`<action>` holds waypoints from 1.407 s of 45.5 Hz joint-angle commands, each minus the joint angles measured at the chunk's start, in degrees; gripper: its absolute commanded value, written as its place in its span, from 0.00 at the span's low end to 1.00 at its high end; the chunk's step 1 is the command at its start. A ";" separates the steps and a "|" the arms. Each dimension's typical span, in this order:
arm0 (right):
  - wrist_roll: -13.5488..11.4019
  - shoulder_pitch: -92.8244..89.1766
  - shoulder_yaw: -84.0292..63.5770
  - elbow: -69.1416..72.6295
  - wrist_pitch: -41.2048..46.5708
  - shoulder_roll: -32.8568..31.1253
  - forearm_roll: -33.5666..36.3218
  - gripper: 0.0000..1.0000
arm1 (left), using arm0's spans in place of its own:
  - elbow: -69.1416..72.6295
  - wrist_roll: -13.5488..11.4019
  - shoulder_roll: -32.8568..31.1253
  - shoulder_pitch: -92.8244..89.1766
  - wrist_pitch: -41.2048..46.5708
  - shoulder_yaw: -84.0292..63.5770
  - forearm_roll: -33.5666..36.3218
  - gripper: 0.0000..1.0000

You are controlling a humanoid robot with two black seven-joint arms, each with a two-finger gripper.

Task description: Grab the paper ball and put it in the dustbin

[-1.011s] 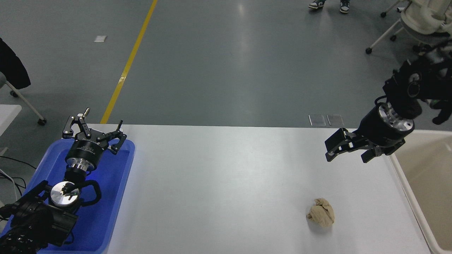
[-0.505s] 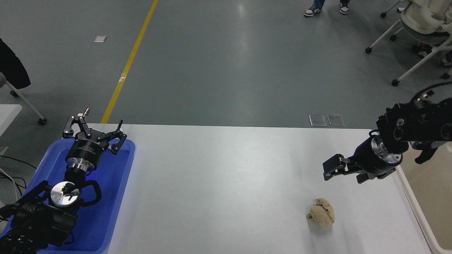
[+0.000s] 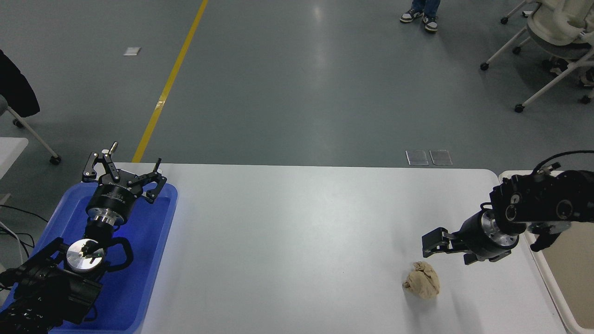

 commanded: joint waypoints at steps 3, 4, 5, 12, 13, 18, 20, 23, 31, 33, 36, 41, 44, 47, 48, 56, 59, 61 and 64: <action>0.01 -4.46 2.16 -0.57 -1.97 1.09 0.12 1.00 | 0.00 0.00 0.00 0.01 0.00 0.00 0.00 1.00; 0.01 -4.55 2.16 -0.57 -2.32 1.09 0.21 1.00 | 0.00 0.00 0.00 0.01 0.00 0.00 0.00 1.00; 0.01 -4.81 2.25 -0.57 -2.58 1.09 0.21 1.00 | 0.00 0.00 0.00 0.01 0.00 0.00 0.00 1.00; 0.01 -6.83 4.35 -1.10 -3.20 1.18 0.21 1.00 | 0.00 0.00 0.00 0.01 0.00 0.00 0.00 1.00; -0.07 -7.18 4.70 -1.36 -3.20 1.18 0.21 1.00 | 0.00 0.00 0.00 0.01 0.00 0.00 0.00 1.00; 0.01 -8.68 5.94 -2.59 -3.20 1.27 0.12 1.00 | 0.00 0.00 0.00 0.01 0.00 0.00 0.00 1.00; 0.01 -9.12 6.03 -3.29 -3.29 1.71 0.21 1.00 | 0.00 0.00 0.00 0.01 0.00 0.00 0.00 1.00; 0.01 -9.99 6.38 -4.52 -3.29 2.41 0.21 1.00 | 0.00 0.00 0.00 0.01 0.00 0.00 0.00 1.00; 0.01 -12.19 6.91 -6.81 -4.61 2.94 0.21 1.00 | 0.00 0.00 0.00 0.01 0.00 0.00 0.00 1.00; 0.01 -12.54 6.91 -7.25 -4.87 3.03 0.21 1.00 | 0.00 0.00 0.00 0.01 0.00 0.00 0.00 1.00; -0.08 -13.51 7.08 -8.56 -5.05 3.38 0.21 1.00 | 0.00 0.00 0.00 0.01 0.00 0.00 0.00 1.00; -0.07 -14.30 7.17 -9.62 -7.24 3.73 0.21 0.99 | 0.00 0.00 0.00 0.01 0.00 0.00 0.00 1.00; -0.08 -15.35 7.08 -9.62 -9.43 3.82 0.12 0.98 | 0.00 0.00 0.00 0.01 0.00 0.00 0.00 1.00; -0.08 -15.97 6.73 -9.62 -11.02 3.99 0.03 0.96 | 0.00 0.00 0.00 -0.08 0.00 0.00 0.00 1.00; -0.08 -16.06 6.64 -9.62 -11.46 4.08 0.03 0.93 | 0.00 0.00 0.00 0.01 0.00 0.00 0.00 1.00; -0.16 -15.97 5.94 -8.83 -12.08 4.17 -0.85 0.44 | 0.00 0.00 0.00 -0.08 0.00 0.00 0.00 1.00; -0.60 -15.71 4.98 -8.57 -11.38 4.08 -0.76 0.10 | 0.00 0.00 0.00 0.01 0.00 0.00 0.00 1.00; -1.39 -15.45 4.18 -7.96 -11.20 4.08 -0.76 0.00 | 0.00 0.00 0.00 0.01 0.00 0.00 0.00 1.00; -2.62 -15.01 3.92 -6.55 -10.23 3.91 -0.76 0.00 | 0.00 0.00 0.00 0.01 0.00 0.00 0.00 1.00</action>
